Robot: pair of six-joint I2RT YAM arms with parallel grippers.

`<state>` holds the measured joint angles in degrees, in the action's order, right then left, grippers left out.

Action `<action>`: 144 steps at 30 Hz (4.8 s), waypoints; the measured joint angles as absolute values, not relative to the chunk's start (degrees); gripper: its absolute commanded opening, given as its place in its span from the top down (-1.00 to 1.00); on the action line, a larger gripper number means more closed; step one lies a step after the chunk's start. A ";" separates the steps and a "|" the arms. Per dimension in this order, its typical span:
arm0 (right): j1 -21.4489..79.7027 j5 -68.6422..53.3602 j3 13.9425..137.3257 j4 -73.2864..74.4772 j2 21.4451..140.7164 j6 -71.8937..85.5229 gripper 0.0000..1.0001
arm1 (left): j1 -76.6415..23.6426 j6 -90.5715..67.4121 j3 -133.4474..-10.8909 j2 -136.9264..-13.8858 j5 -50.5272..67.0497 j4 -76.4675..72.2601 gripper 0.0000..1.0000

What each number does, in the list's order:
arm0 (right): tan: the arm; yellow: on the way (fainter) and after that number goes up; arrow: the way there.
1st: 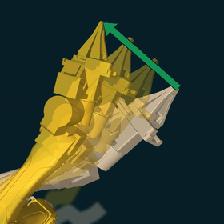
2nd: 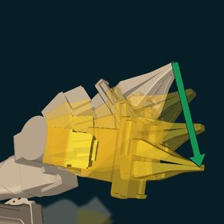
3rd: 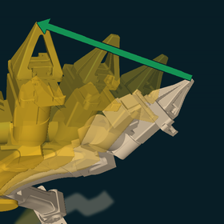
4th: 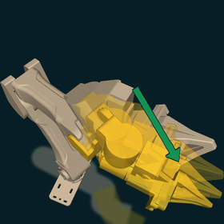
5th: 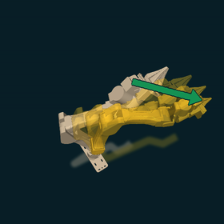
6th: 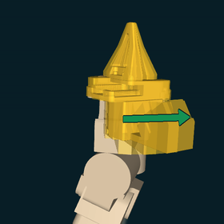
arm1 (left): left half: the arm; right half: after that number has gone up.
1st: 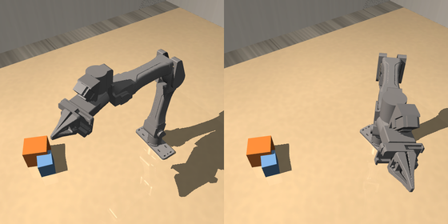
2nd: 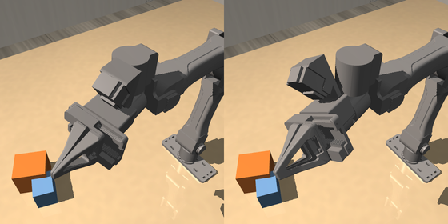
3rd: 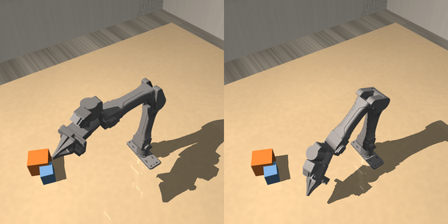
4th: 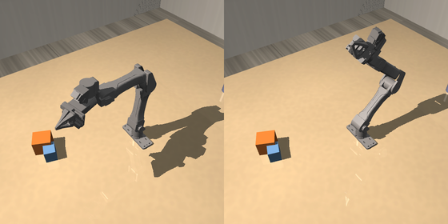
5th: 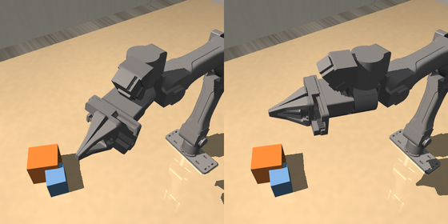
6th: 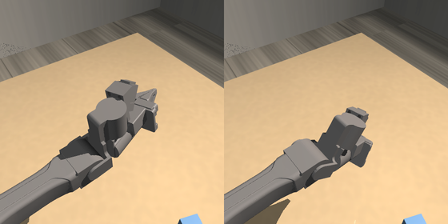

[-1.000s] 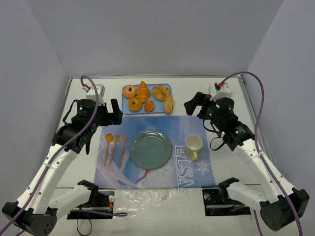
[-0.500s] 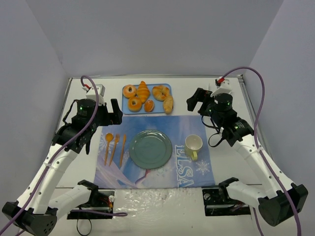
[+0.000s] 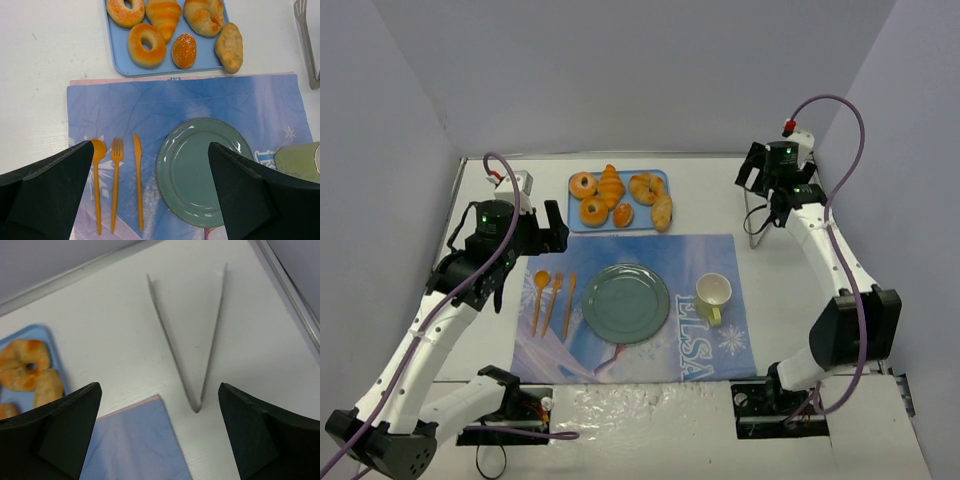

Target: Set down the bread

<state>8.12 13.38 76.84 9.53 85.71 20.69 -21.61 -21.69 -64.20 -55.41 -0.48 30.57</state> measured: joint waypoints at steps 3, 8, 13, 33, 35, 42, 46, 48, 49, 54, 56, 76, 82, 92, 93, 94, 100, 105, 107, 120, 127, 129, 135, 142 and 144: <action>4.04 13.25 78.01 10.51 90.92 18.98 -1.00 | -21.36 -21.68 -64.20 -55.35 -0.30 30.58 -0.94; 1.24 11.97 79.58 11.36 99.60 16.16 -1.00 | -21.26 -21.69 -64.20 -55.31 -0.19 30.59 -0.93; 0.67 10.84 80.55 11.42 107.61 14.47 -1.00 | -21.26 -21.69 -64.20 -55.31 -0.16 30.59 -0.93; -0.46 9.01 84.34 11.19 118.81 13.36 -1.00 | -21.26 -21.68 -64.20 -55.32 -0.16 30.61 -0.93; -1.12 8.93 84.75 11.12 119.85 13.39 -1.00 | -21.26 -21.69 -64.20 -55.33 -0.16 30.61 -0.94; -2.67 7.03 86.72 10.46 121.68 13.62 -1.00 | -21.26 -21.67 -64.20 -55.33 -0.16 30.63 -0.94; -2.96 5.22 87.74 9.43 122.72 13.81 -1.00 | -21.26 -21.67 -64.20 -55.33 -0.16 30.63 -0.93; -3.06 4.63 88.12 8.98 123.18 13.92 -1.00 | -21.26 -21.67 -64.20 -55.33 -0.16 30.63 -0.93; -3.08 4.45 88.33 8.77 123.35 13.96 -1.00 | -21.26 -21.67 -64.20 -55.33 -0.16 30.63 -0.93; -3.43 4.26 88.57 8.19 123.65 13.96 -0.89 | -21.26 -21.67 -64.20 -55.33 -0.16 30.63 -0.93; -3.46 4.19 88.58 8.04 123.66 13.93 -0.83 | -21.26 -21.67 -64.20 -55.33 -0.16 30.62 -0.93; -4.02 2.99 86.10 3.97 122.71 15.05 0.04 | -21.23 -21.67 -64.20 -55.33 -0.16 30.61 -0.94; -3.11 2.51 83.62 5.18 120.54 15.69 -0.12 | -21.23 -21.67 -64.20 -55.35 -0.19 30.63 -0.93; -2.42 2.43 81.83 6.68 118.84 16.40 -0.62 | -21.23 -21.67 -64.20 -55.35 -0.19 30.63 -0.93; -2.42 2.45 81.68 6.71 118.75 16.41 -0.65 | -21.23 -21.67 -64.20 -55.35 -0.19 30.63 -0.93; -2.42 2.48 81.53 6.72 118.63 16.42 -0.66 | -21.23 -21.67 -64.20 -55.35 -0.19 30.63 -0.94; -2.42 2.57 80.95 6.67 118.31 16.43 -0.76 | -21.19 -21.67 -64.20 -55.36 -0.18 30.62 -0.93; -2.42 2.57 80.26 6.69 117.78 16.43 -0.83 | -21.19 -21.67 -64.20 -55.40 -0.19 30.63 -0.93; -2.42 2.59 80.10 6.70 117.70 16.40 -0.84 | -21.11 -21.67 -64.20 -55.40 -0.19 30.63 -0.93; -2.42 2.75 78.94 6.65 116.99 16.22 -0.40 | -20.86 -21.67 -64.20 -55.40 -0.19 30.63 -0.93; -2.02 2.57 78.94 6.68 116.99 16.04 0.00 | -20.86 -21.67 -64.20 -55.40 -0.19 30.63 -0.94; -1.91 2.48 78.94 6.66 116.99 16.08 0.12 | -20.86 -21.67 -64.20 -55.40 -0.19 30.63 -0.93; -1.58 2.12 78.86 6.66 116.87 16.33 0.31 | -20.86 -21.67 -64.20 -55.40 -0.19 30.63 -0.93; 0.87 4.30 78.24 9.07 112.59 16.36 0.30 | -20.86 -21.67 -64.20 -55.40 -0.19 30.63 -0.93; 1.95 5.05 78.26 9.65 109.87 16.30 0.29 | -20.86 -21.67 -64.20 -55.40 -0.19 30.63 -0.93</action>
<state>1.95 5.05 78.26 9.65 109.87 16.30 -20.86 -21.67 -64.20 -55.40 -0.19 30.63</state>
